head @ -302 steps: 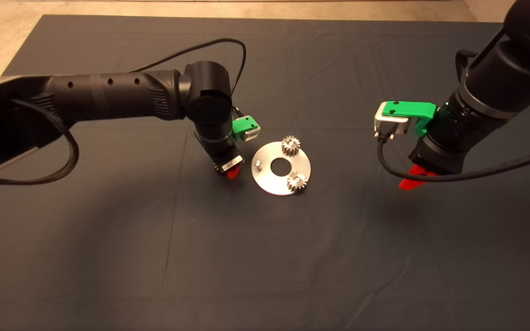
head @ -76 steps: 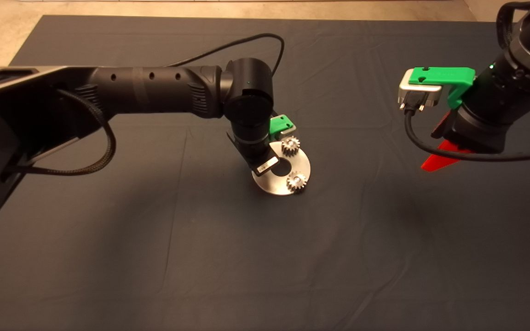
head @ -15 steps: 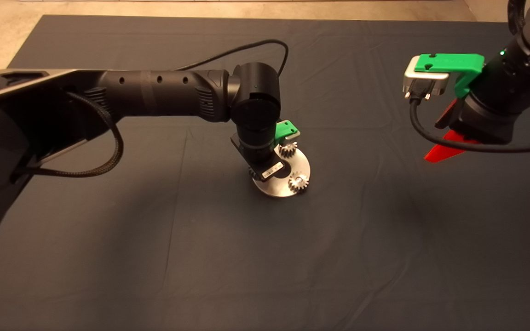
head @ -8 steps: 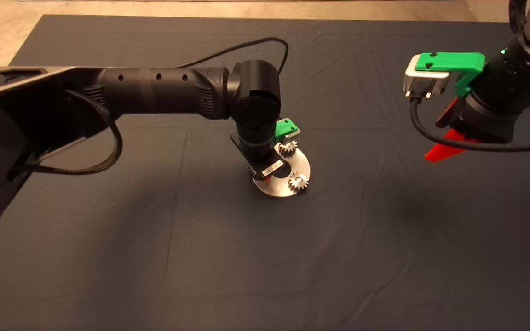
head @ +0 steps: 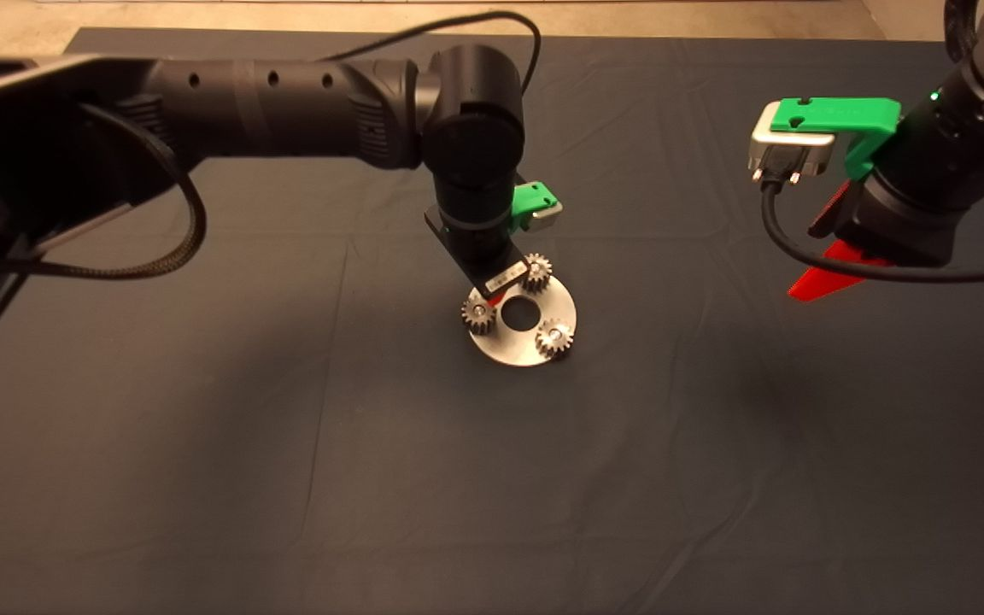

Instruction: Install three planetary gears onto the carrier pins

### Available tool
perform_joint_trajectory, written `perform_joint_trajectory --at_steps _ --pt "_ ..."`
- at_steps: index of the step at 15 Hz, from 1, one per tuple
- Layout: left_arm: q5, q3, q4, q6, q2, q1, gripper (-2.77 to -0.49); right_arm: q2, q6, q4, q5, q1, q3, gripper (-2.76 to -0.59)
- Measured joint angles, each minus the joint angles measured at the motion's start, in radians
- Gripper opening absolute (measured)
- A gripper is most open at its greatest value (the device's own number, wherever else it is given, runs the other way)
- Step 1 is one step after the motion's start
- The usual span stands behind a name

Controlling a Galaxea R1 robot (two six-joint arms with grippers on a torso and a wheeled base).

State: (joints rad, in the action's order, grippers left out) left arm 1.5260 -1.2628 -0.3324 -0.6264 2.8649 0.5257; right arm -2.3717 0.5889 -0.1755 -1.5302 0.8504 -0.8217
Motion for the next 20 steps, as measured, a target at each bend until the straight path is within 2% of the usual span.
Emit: perform_joint_trajectory --at_steps 2,4,5,6,8,10,12,13,15,17,19,20 --pt "0.000 0.031 0.036 -0.008 0.003 0.035 -1.64 -0.022 0.025 0.000 0.000 -0.003 0.000 -1.60" --pt "0.000 0.058 0.053 -0.025 0.002 0.089 -1.64 -0.051 0.045 0.000 0.001 -0.008 0.008 -1.60" --pt "0.000 0.079 0.058 -0.044 -0.001 0.110 -1.64 -0.061 0.057 -0.001 0.001 -0.011 0.016 -1.60" --pt "0.000 0.110 0.069 -0.063 -0.008 0.120 -1.64 -0.066 0.065 -0.001 0.002 -0.011 0.021 -1.60" --pt "0.000 0.215 0.095 -0.119 -0.029 0.131 -1.64 -0.069 0.081 -0.001 0.001 -0.011 0.033 -1.60" --pt "-0.001 0.334 0.108 -0.184 -0.063 0.162 -1.64 -0.074 0.112 -0.001 0.000 -0.011 0.067 -1.60" --pt "0.000 0.444 0.126 -0.271 -0.116 0.195 -1.64 -0.083 0.153 -0.001 0.000 -0.011 0.107 -1.60" --pt "0.000 0.499 0.132 -0.315 -0.138 0.202 -1.64 -0.094 0.202 -0.001 0.000 -0.016 0.148 -1.60" --pt "0.000 0.580 0.172 -0.367 -0.184 0.220 -1.64 -0.103 0.258 -0.001 0.000 -0.016 0.207 -1.60" --pt "0.000 0.610 0.180 -0.401 -0.229 0.250 -1.64 -0.103 0.315 -0.002 0.001 -0.016 0.255 -1.60" --pt "0.001 0.629 0.185 -0.422 -0.263 0.263 -1.64 -0.099 0.380 -0.001 -0.002 -0.016 0.289 -1.60" --pt "0.001 0.640 0.191 -0.432 -0.272 0.265 -1.64 -0.100 0.398 -0.002 -0.002 -0.016 0.305 -1.60"
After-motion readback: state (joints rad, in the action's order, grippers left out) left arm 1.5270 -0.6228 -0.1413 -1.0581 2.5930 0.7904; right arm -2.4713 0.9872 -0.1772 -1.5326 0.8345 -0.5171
